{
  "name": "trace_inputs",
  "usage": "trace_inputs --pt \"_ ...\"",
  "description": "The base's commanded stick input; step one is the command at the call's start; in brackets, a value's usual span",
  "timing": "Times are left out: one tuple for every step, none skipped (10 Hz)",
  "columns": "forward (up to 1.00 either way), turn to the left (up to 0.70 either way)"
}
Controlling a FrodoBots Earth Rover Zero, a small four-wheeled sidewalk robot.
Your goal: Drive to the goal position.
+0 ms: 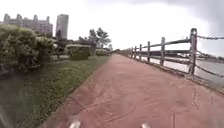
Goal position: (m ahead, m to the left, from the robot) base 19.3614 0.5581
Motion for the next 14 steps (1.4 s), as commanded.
trace_inputs --pt "0.70 0.00" --pt "0.70 0.00" --pt "0.70 0.00" --pt "0.70 0.00" --pt "0.70 0.00" --pt "0.70 0.00" --pt "0.70 0.00" --pt "0.70 0.00" --pt "0.70 0.00" --pt "0.70 0.00" --pt "0.70 0.00" --pt "0.70 0.00" --pt "0.70 0.00" --pt "0.70 0.00"
